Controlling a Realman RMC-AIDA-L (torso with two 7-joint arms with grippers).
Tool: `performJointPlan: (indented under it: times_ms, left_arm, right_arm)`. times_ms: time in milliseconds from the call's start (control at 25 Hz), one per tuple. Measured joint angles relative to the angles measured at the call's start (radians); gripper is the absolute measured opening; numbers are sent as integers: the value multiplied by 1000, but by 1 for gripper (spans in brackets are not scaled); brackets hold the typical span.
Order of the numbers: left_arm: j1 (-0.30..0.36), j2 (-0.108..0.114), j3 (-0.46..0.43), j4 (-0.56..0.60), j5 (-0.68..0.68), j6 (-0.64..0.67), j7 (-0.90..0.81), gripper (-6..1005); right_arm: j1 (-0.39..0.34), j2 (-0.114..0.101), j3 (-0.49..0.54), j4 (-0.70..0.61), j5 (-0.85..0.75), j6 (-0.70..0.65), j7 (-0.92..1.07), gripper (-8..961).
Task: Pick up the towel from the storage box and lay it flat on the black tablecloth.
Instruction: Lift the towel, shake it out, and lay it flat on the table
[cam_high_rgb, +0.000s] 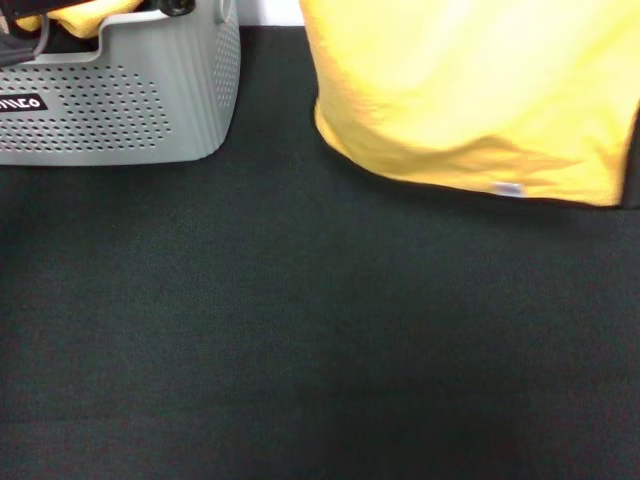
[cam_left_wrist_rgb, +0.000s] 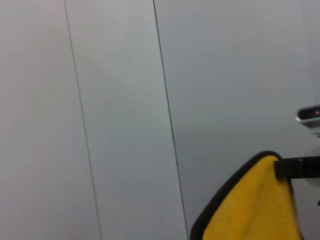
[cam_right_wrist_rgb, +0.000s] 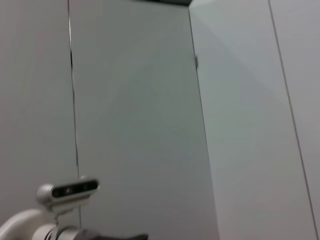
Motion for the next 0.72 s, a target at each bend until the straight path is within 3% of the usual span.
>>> performJointPlan:
  times_ms: [160,400,560,720]
  left_arm:
    - [1,11,-4,-7,37,38,1,29]
    - [78,26,-52,4,15,245,8,29]
    - [153,55,-142,17,-92,446,-10,30]
    - [218,73,-155,30,-98,477,-33,30]
  right_arm:
    - [-58,41,-6,-32,-65,-30,-14,22]
    - [-237,134,-22,-199,-80,-200,7,23]
    - [-307,141,-100,-236,17,-265,50,23]
    - [-311,138,-184,-164,34,-203,44,23]
